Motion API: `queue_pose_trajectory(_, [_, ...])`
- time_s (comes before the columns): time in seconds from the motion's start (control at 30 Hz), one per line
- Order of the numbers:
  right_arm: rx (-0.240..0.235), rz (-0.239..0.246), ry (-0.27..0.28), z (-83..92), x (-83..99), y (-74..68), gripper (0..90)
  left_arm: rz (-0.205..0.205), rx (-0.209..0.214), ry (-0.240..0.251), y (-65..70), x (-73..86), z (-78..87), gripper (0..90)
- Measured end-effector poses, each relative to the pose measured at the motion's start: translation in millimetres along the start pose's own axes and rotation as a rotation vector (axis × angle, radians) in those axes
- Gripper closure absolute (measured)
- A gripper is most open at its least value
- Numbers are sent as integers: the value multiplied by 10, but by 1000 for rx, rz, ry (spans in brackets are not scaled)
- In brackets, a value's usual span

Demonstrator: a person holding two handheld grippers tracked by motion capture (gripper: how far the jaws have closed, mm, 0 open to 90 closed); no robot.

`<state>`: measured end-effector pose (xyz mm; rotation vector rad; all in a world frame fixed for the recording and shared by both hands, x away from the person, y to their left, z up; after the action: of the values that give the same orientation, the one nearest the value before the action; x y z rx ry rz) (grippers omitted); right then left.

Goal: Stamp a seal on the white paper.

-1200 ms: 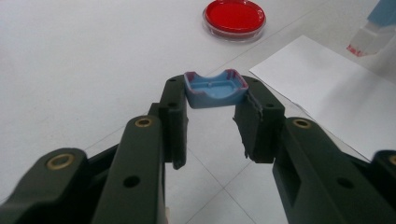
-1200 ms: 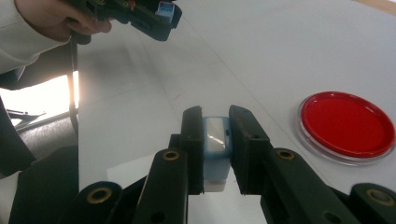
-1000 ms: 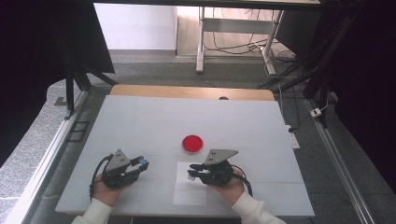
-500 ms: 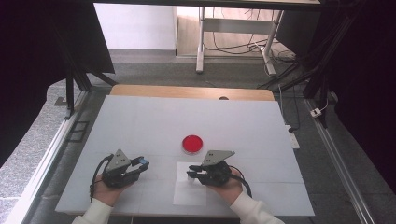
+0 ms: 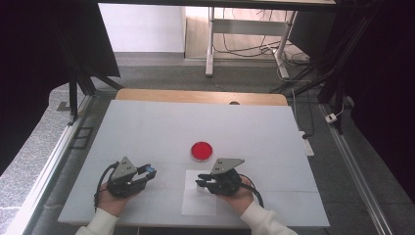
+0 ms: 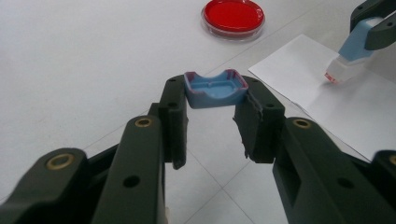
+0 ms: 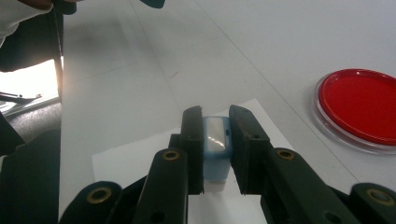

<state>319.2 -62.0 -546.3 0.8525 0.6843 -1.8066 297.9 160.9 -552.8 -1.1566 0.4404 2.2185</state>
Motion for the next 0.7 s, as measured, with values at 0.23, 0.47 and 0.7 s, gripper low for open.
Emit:
queue_pose_trajectory(0.23, [-2,-1,-15,-31,34,-1,757,1,1,0,0,2,-2,641])
queue_pose_trajectory(0.47, [3,6,-25,-51,54,-4,758,2,2,1,0,2,-1,641])
queue_pose_trajectory(0.7, [3,7,-27,-58,63,-4,758,3,5,-1,1,8,-8,641])
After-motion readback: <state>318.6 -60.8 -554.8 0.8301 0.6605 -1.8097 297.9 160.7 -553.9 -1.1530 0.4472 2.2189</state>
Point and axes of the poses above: each handheld gripper's, and its own axes: z roughly backward along the jaws, x roughly out of its underside, y roughly to its right, the point moved 8 cm from there along -z, roughly forward along the jaws, and after that the axes turned 2 degrees about -z, right-handed, at the moved point
